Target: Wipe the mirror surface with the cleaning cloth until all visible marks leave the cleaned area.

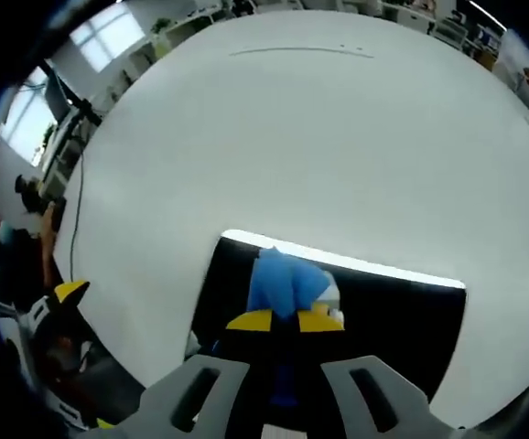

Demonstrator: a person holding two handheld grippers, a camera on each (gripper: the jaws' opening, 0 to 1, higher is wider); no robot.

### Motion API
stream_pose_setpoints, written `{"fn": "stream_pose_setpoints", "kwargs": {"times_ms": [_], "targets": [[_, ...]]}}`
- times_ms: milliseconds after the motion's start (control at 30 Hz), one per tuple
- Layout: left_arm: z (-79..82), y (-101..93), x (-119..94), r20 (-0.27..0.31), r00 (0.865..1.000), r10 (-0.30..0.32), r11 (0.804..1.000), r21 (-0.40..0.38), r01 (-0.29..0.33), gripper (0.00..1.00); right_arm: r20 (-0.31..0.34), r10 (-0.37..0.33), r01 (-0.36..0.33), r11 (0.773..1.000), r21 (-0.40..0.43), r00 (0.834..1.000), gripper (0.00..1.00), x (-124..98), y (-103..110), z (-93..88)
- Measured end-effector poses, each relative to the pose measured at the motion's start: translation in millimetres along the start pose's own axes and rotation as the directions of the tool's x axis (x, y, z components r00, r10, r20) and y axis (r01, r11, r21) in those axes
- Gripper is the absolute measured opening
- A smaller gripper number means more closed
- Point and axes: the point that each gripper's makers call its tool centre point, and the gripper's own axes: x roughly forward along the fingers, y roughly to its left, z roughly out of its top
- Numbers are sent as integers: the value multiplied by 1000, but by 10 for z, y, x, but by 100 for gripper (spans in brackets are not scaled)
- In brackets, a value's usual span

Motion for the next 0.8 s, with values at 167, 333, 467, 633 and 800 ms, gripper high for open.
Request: {"fn": "stream_pose_setpoints", "kwargs": {"times_ms": [167, 333, 467, 633, 800], "targets": [[22, -40, 14, 8, 1000, -18, 1000, 12, 18, 100, 3, 20, -21, 999, 30, 1000, 2, 28, -11, -38], [24, -30, 1, 13, 1000, -15, 1000, -8, 15, 100, 0, 36, -36, 999, 38, 999, 2, 5, 22, -139], [132, -66, -8, 75, 997, -33, 999, 5, 33, 100, 2, 48, -48, 998, 46, 999, 2, -35, 46, -229], [245, -123, -35, 133, 990, -55, 998, 16, 53, 100, 7, 56, -56, 997, 49, 998, 2, -55, 81, -299], [161, -107, -17, 86, 995, -51, 999, 6, 51, 100, -1, 67, -67, 996, 51, 998, 2, -74, 116, -388]]}}
